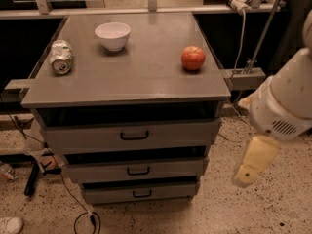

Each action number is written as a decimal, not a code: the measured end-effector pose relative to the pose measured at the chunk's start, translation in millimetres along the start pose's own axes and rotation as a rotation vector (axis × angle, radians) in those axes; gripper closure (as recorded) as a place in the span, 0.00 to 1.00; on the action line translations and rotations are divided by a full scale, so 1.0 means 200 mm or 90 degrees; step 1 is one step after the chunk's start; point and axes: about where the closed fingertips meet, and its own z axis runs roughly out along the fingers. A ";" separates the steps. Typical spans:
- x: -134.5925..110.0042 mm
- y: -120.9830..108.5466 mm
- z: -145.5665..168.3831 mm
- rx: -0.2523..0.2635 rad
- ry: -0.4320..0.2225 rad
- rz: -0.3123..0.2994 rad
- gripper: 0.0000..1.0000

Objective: Open middle drawer

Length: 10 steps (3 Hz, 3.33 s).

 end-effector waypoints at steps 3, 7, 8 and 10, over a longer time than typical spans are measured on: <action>0.00 0.19 0.34 -0.075 -0.040 0.024 0.00; -0.25 0.47 1.11 -0.141 -0.111 0.090 0.00; -0.25 0.47 1.11 -0.141 -0.111 0.090 0.00; -0.40 0.40 1.49 -0.134 -0.158 0.141 0.00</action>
Offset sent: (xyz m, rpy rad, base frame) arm -0.0107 0.0151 -0.0417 0.0455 0.0668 0.0090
